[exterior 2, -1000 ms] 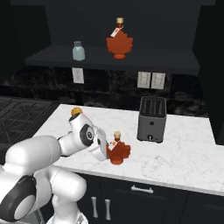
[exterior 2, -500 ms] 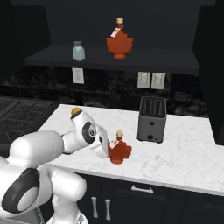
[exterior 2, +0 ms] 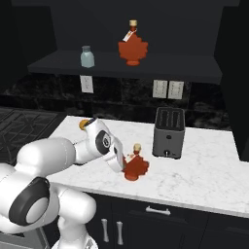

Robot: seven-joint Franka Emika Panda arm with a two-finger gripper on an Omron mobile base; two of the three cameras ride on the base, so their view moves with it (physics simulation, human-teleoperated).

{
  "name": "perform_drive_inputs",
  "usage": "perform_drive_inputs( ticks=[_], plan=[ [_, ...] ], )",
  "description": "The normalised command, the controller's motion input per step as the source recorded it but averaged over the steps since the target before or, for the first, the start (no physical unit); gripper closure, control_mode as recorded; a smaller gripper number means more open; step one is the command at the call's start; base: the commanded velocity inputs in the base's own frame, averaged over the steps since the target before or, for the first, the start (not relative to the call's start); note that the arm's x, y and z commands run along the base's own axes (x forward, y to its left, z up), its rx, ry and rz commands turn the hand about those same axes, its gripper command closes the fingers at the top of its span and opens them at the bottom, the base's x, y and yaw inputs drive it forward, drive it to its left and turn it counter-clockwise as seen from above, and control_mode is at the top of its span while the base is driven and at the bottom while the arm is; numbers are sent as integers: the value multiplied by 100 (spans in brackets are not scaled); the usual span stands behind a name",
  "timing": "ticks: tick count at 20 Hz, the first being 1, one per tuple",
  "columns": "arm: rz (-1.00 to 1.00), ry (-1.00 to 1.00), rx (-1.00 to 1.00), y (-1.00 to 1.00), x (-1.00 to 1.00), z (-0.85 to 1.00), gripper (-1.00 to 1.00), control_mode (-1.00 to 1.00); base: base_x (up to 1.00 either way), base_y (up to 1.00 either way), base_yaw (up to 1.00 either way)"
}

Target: Put the shaker and condiment bottle from the counter next to their counterparts in the cabinet.

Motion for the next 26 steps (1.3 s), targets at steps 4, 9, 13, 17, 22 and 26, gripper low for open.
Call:
perform_drive_inputs(
  ticks=[4,9,13,17,22,26],
  plan=[
    [-11,0,0,-16,0,8,100,-100,0,0,0],
    [-9,0,0,-16,0,19,100,-100,0,0,0],
    [-10,0,0,-14,-7,24,100,-100,0,0,0],
    [-10,0,0,-14,-27,36,100,-100,0,0,0],
    [-6,0,0,-16,-43,52,100,-100,0,0,0],
    [-1,-2,0,-3,-54,70,100,-100,0,0,0]
  ],
)
